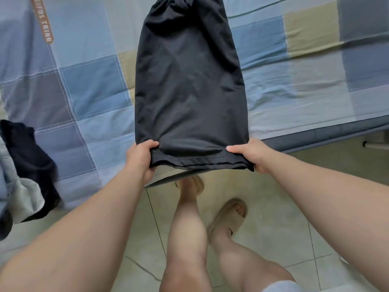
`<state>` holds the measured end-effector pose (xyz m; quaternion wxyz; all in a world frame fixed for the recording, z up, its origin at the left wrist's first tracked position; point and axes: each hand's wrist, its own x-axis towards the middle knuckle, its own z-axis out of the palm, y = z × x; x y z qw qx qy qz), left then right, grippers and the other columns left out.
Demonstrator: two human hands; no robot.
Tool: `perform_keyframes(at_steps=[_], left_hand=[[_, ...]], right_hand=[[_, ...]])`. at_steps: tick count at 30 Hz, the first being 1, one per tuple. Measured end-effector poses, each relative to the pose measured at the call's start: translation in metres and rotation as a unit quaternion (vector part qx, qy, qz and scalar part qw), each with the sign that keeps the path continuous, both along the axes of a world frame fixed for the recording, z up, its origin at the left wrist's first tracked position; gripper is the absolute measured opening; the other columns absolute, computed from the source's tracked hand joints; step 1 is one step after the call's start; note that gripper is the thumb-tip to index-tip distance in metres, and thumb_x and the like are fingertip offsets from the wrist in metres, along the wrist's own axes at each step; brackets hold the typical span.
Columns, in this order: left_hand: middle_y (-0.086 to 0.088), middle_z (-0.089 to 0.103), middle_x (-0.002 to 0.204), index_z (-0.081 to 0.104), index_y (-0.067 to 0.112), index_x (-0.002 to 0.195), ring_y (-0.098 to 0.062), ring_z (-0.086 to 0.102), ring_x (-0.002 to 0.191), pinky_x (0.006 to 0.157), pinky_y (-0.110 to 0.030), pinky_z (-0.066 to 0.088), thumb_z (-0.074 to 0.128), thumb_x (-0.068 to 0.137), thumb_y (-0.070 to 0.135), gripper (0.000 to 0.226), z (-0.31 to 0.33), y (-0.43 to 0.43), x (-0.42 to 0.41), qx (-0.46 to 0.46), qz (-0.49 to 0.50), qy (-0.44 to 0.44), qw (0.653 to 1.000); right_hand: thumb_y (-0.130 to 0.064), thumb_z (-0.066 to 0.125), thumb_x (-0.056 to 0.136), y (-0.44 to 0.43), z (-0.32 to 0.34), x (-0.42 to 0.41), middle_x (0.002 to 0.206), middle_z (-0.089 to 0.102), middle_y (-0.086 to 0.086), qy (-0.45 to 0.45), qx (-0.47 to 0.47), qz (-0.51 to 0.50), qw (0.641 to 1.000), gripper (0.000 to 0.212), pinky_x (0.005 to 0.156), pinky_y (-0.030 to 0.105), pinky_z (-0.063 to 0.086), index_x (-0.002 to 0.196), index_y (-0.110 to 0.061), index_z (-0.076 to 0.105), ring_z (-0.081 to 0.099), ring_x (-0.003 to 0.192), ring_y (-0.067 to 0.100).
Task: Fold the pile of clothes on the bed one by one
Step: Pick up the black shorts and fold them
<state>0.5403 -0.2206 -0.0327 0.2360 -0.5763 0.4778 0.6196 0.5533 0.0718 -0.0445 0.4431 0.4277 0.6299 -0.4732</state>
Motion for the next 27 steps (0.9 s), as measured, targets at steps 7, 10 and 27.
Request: perform_keyframes(at_steps=[7,10,27], left_hand=[[0.002,0.074,0.111,0.063,0.017,0.123,-0.015,0.07,0.092,0.067,-0.028,0.055,0.072,0.091,0.029,0.035,0.038,0.022,0.063,-0.023,-0.088,0.012,0.996],[0.002,0.073,0.112,0.062,0.016,0.125,-0.013,0.069,0.095,0.073,-0.029,0.056,0.07,0.093,0.03,0.035,0.062,0.03,0.097,-0.021,-0.082,0.014,0.996],[0.001,0.071,0.086,0.063,0.02,0.101,-0.015,0.066,0.074,0.064,-0.029,0.052,0.059,0.097,0.026,0.008,0.187,0.043,0.068,-0.002,0.011,-0.019,1.0]], right_hand=[[-0.012,0.072,0.091,0.016,0.049,0.051,0.1,0.073,0.002,0.095,-0.014,-0.052,0.994,0.012,0.074,0.036,0.061,0.1,-0.019,0.067,0.07,0.087,0.018],[-0.009,0.069,0.093,0.026,0.077,0.075,0.094,0.071,-0.002,0.111,-0.022,-0.062,0.992,0.013,0.064,0.031,0.059,0.092,-0.022,0.065,0.069,0.082,0.015],[-0.011,0.07,0.092,0.045,0.2,0.022,0.102,0.069,0.013,0.092,-0.007,-0.151,0.984,0.01,0.059,0.034,0.06,0.097,-0.01,0.061,0.067,0.078,0.025]])
